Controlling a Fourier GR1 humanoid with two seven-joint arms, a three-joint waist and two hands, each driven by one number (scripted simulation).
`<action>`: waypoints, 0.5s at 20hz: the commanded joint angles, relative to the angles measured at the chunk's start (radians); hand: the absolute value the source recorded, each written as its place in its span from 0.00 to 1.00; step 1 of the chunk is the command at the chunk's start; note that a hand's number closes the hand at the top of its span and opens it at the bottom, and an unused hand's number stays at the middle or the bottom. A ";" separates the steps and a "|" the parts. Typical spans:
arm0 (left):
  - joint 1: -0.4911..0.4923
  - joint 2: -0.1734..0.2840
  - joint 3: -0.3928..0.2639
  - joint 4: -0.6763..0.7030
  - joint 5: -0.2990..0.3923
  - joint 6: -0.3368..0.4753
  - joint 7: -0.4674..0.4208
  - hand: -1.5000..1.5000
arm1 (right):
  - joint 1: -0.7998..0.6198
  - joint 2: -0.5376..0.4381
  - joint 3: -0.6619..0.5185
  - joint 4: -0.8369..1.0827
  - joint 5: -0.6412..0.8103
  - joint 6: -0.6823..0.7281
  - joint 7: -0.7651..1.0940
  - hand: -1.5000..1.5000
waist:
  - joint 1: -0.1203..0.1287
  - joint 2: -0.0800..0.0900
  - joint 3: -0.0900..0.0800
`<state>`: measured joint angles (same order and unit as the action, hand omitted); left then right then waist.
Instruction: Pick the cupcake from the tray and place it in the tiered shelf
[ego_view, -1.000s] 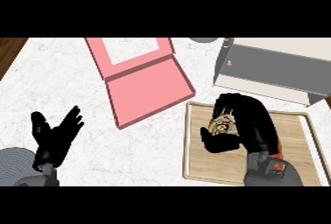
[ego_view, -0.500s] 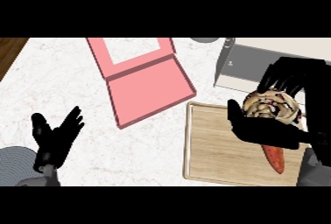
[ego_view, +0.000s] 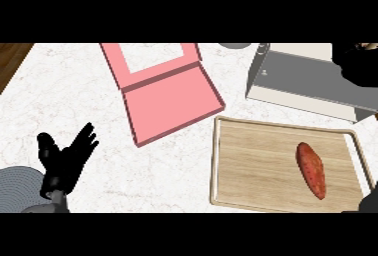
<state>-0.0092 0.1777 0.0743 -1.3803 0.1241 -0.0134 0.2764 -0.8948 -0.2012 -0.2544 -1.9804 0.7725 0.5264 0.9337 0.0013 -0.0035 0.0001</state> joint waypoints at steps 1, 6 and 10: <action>-0.005 0.018 0.028 0.067 0.009 -0.030 -0.049 0.50 | -0.125 -0.096 -0.099 0.157 -0.038 0.028 0.039 1.00 | 0.002 0.004 -0.001; 0.025 -0.003 0.003 -0.001 0.008 -0.025 -0.008 0.50 | -0.165 -0.231 -0.151 0.354 -0.052 0.007 -0.091 1.00 | 0.011 0.004 -0.001; -0.022 0.024 0.030 0.047 0.013 -0.045 -0.006 0.50 | -0.177 -0.247 -0.140 0.471 -0.075 -0.036 -0.158 1.00 | 0.007 0.005 -0.001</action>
<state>-0.0357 0.1859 0.0900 -1.3560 0.1242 -0.0263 0.2794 -1.0605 -0.4070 -0.3822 -1.6179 0.7186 0.5155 0.8250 0.0076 0.0000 0.0002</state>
